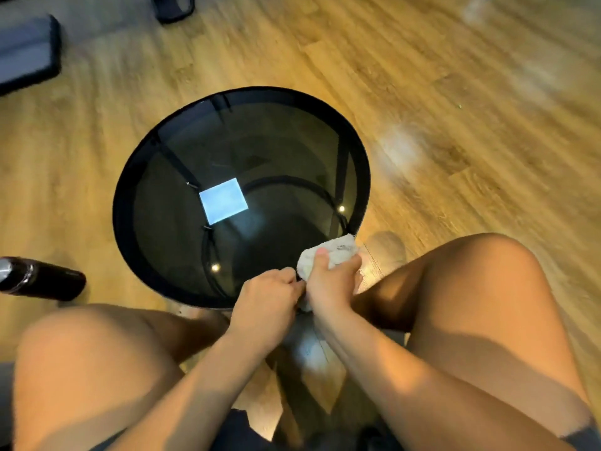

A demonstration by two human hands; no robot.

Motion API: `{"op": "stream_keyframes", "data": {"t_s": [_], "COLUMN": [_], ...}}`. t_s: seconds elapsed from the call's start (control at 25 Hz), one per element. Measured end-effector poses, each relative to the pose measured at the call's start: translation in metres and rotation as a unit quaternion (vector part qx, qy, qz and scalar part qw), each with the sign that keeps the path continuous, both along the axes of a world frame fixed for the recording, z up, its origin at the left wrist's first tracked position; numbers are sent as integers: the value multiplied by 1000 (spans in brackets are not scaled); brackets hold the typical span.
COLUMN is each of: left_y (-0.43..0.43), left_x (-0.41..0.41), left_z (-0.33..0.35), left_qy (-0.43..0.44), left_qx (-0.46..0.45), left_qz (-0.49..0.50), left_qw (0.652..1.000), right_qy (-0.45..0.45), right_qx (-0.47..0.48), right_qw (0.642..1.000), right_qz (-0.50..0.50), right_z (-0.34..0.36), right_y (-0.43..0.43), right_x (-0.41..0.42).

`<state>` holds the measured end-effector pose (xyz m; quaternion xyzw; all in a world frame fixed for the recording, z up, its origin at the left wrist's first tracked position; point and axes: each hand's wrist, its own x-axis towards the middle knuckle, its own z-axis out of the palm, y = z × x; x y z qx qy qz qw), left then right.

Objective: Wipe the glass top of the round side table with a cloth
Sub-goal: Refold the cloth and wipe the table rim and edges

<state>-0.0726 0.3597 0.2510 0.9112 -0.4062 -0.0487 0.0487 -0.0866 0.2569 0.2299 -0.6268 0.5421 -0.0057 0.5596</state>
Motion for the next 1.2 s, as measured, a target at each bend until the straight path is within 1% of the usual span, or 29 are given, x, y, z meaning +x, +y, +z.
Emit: {"op": "stream_keyframes", "data": {"t_s": [0.08,0.12,0.2,0.24,0.28,0.36,0.4,0.44,0.52,0.6,0.64,0.68,0.72,0.76,0.8,0.84,0.88,0.92,0.96,1.0,1.04,1.08,1.12,1.16,1.2], "left_y": [14,24,50,61,69,84,90,95,103,111,116,119,125,132,140,148,156,162,164,163,163,163,163,164,164], "left_x": [-8,-9,-6,-4,1,7,9,11,11,10,10,10,11,12,14,16,18,20,22,22,22,23,24,24,26], "left_z": [-8,-13,-21,-22,-23,-11,-5,-1,8,10,10,10,8,7,5,5,5,7,9,10,10,11,11,13,12], "left_qy": [-15,-17,-14,-20,-33,0,22,35,53,59,66,78,91,108,118,115,105,96,101,121,142,158,173,183,191], "left_qx": [-13,-35,-60,-57,-55,-32,-25,-26,-47,-109,-153,-198,-246,-299,-353,-408,-455,-487,-495,-489,-485,-489,-494,-493,-487], "left_qz": [20,39,91,119,149,263,307,331,351,375,399,424,450,479,509,539,564,582,596,607,620,631,639,644,644], "left_qw": [1000,998,994,991,987,964,951,943,934,919,902,881,854,818,776,727,681,644,625,615,601,582,563,556,558], "right_qy": [-65,-89,-93,-84,-74,-46,-32,-23,11,76,89,81,46,10,-29,-100,-187,-281,-352,-367,-351,-317,-293,-283,-275], "right_qx": [-72,-104,-117,-124,-122,-131,-139,-147,-115,-44,11,89,163,207,196,147,41,-91,-207,-291,-351,-398,-435,-460,-470], "right_qw": [995,991,988,988,990,990,989,988,989,990,990,989,984,978,979,977,956,899,814,729,635,520,387,263,174], "right_qz": [-6,1,31,37,19,-14,-33,-51,-97,-111,-105,-83,-49,-3,52,120,221,323,414,499,592,687,758,799,821], "right_z": [-11,-15,-17,-15,-14,-8,-4,0,3,6,7,12,17,24,37,54,70,81,82,79,64,45,22,1,-10], "right_y": [-31,-53,-82,-87,-91,-72,-56,-40,-6,40,64,88,113,136,153,166,172,173,166,155,147,139,133,132,137], "right_x": [18,29,49,54,53,42,34,27,24,18,12,3,-4,-8,-12,-10,0,14,33,52,67,77,81,85,94]}}
